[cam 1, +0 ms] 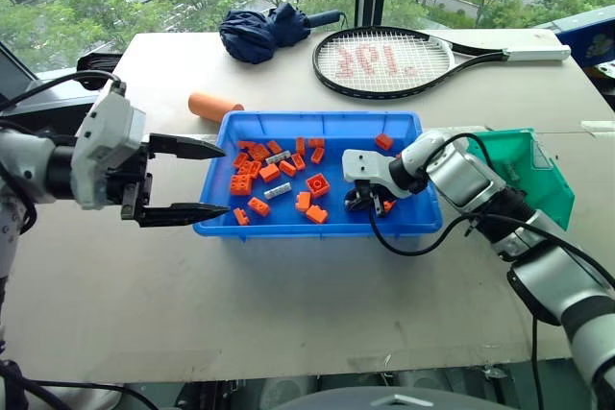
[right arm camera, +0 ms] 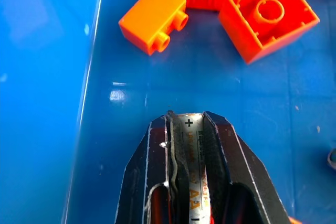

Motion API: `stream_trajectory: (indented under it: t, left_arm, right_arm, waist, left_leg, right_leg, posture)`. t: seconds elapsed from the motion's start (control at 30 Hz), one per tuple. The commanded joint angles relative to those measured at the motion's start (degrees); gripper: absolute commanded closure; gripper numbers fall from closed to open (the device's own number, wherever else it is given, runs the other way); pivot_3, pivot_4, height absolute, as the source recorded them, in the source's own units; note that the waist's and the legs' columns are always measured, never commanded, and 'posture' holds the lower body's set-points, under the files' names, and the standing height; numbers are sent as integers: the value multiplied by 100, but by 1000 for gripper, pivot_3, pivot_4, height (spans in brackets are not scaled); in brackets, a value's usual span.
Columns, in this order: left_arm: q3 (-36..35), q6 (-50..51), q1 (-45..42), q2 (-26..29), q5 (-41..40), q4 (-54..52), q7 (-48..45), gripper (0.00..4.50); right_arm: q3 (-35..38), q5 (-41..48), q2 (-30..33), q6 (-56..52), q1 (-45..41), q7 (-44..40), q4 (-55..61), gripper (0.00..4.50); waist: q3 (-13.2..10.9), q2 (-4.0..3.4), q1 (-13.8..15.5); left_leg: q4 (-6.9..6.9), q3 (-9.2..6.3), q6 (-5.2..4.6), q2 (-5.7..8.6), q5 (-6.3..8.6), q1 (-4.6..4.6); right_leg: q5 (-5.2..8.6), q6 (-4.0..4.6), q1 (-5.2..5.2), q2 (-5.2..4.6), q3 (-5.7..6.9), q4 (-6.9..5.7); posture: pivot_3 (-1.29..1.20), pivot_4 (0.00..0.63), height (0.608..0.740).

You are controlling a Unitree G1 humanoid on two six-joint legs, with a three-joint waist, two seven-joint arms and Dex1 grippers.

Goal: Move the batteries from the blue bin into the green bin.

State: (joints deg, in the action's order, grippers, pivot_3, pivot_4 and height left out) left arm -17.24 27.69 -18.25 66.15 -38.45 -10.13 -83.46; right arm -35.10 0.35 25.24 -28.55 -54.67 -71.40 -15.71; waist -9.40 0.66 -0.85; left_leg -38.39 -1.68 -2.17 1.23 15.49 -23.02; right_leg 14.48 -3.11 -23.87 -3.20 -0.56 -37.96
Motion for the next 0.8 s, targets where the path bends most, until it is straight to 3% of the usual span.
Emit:
stream_trajectory:
  t: [0.03,0.23,0.37,0.57,0.77,0.8]
  left_arm:
    - [111,122,-544,-316,-338,-130,227,0]
    - [433,649,-1171,-1183,-907,-364,857,0]
    - [1035,538,-1534,-1983,-645,-351,1241,0]
    - [1524,478,-2153,-2573,-297,13,1410,0]
    - [1733,374,-2523,-2786,-97,274,1301,0]
    - [1759,357,-2561,-2816,-65,287,1307,0]
  right_arm:
    - [885,396,247,-708,13,170,1081,4442]
    - [2427,759,1389,-2368,307,848,2824,4442]
    - [3138,640,2295,-2982,877,1345,3258,4442]
    - [3940,641,2833,-3054,1903,1963,3037,4442]
    - [4033,639,3102,-2853,2478,2276,2592,4442]
    - [4049,656,3112,-2749,2521,2302,2536,4013]
  waist:
    - [0,1,9]
    - [3,4,49]
    - [3,5,105]
    - [3,5,81]
    - [3,5,16]
    - [3,5,12]
  left_leg:
    - [-1,-1,0,0,0,-2]
    - [-31,-26,0,7,0,-70]
    - [-38,-26,0,17,0,-79]
    - [-52,-10,-3,18,0,-77]
    - [-55,-5,-4,14,0,-73]
    - [-58,-4,-4,13,0,-74]
  right_leg:
    - [0,0,-1,0,0,0]
    - [-2,-3,-48,-33,4,-6]
    - [-2,-3,-52,-41,5,-12]
    - [-2,-4,-54,-34,-13,-28]
    - [-2,-4,-54,-5,-19,-36]
    - [-2,-4,-54,-3,-20,-37]
  posture:
    - [0,150,740]
    - [0,150,740]
    - [0,150,740]
    - [0,150,740]
    - [0,150,740]
    - [0,150,740]
